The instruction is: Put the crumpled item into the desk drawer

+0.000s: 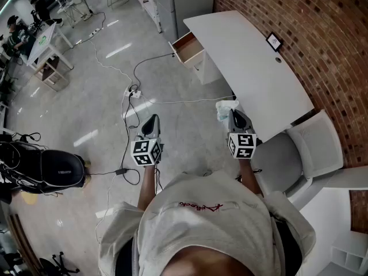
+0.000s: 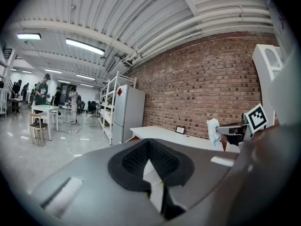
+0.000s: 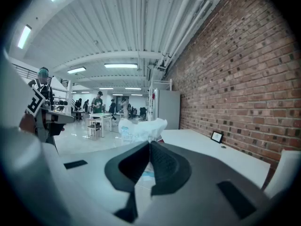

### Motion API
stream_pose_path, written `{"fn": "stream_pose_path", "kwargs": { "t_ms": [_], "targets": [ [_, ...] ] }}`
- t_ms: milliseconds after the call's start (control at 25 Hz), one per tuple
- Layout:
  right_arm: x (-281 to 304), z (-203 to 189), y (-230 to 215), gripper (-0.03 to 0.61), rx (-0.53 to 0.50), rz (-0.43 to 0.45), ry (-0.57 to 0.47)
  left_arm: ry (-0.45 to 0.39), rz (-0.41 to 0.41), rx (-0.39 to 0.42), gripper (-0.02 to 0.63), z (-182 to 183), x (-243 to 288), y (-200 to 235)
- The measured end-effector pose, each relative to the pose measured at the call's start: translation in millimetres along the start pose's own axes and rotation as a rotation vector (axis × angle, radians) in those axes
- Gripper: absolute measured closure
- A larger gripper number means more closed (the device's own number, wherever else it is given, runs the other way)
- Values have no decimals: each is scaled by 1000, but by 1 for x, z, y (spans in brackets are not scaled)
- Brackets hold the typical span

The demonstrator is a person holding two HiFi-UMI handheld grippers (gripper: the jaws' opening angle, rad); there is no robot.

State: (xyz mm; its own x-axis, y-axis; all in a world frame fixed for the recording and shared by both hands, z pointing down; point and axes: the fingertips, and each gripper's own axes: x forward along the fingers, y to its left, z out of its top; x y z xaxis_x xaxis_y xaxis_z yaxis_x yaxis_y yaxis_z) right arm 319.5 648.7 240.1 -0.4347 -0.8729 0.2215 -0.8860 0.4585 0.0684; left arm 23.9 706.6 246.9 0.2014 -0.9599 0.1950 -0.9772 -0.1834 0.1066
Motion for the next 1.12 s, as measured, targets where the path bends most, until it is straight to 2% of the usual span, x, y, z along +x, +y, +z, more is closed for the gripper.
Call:
{"fn": "stream_pose_path", "kwargs": {
  "t_ms": [600,1120],
  "targets": [
    [-8,-1,-7,563,5,15,-14,-8,2,9,604,0,-2,-18],
    [-14,-12,-30,563,-7,112,-6,23,7,26,604,-11,10,-70]
  ]
}}
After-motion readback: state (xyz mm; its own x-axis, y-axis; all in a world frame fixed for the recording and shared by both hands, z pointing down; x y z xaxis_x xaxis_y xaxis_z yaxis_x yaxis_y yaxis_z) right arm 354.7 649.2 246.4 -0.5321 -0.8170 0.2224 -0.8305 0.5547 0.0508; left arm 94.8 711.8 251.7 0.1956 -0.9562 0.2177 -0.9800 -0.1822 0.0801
